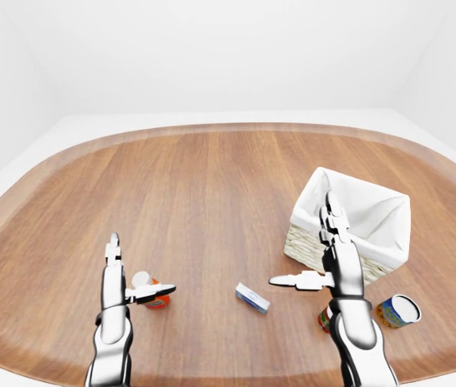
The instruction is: Pick up the ketchup, and put it in the basket.
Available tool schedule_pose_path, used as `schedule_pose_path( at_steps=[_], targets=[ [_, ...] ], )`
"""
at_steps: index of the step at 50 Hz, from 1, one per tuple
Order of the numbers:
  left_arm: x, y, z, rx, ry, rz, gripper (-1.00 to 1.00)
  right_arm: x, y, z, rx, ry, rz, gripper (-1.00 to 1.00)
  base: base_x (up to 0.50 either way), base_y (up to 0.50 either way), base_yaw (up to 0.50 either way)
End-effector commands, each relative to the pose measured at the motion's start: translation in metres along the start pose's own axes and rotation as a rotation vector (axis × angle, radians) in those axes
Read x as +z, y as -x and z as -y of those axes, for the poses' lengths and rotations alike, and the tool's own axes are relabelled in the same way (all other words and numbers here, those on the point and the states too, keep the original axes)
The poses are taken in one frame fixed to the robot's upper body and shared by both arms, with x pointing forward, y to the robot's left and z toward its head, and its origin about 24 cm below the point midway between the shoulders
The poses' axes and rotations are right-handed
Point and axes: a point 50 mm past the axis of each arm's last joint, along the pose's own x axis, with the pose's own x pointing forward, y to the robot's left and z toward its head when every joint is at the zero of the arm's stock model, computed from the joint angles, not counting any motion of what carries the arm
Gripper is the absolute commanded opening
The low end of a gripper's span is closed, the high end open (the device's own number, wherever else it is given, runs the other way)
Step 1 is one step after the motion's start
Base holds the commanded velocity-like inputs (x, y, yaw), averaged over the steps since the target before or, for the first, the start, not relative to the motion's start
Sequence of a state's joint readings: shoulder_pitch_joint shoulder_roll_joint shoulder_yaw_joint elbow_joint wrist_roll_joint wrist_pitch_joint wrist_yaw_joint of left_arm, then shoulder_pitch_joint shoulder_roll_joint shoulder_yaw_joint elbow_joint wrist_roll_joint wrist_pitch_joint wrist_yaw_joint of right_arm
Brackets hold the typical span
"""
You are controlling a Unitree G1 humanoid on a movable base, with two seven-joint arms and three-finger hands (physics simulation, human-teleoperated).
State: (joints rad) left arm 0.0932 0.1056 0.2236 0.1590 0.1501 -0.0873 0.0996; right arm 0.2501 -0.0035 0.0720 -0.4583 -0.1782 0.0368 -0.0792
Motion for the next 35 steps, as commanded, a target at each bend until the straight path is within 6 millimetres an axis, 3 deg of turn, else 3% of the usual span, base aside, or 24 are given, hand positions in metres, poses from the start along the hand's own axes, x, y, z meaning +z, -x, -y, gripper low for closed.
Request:
schedule_pose_path(
  at_steps=[1,35],
  targets=[
    [-0.026,-0.003,-0.01,0.05,-0.059,-0.111,1.0,0.0,0.0,0.001,-0.003,-0.001,-0.001,1.0,0.0,0.0,0.0],
    [-0.046,-0.007,-0.006,0.046,-0.095,-0.205,1.0,0.0,0.001,0.0,0.001,0.0,0.001,1.0,0.0,0.0,0.0]
  ],
)
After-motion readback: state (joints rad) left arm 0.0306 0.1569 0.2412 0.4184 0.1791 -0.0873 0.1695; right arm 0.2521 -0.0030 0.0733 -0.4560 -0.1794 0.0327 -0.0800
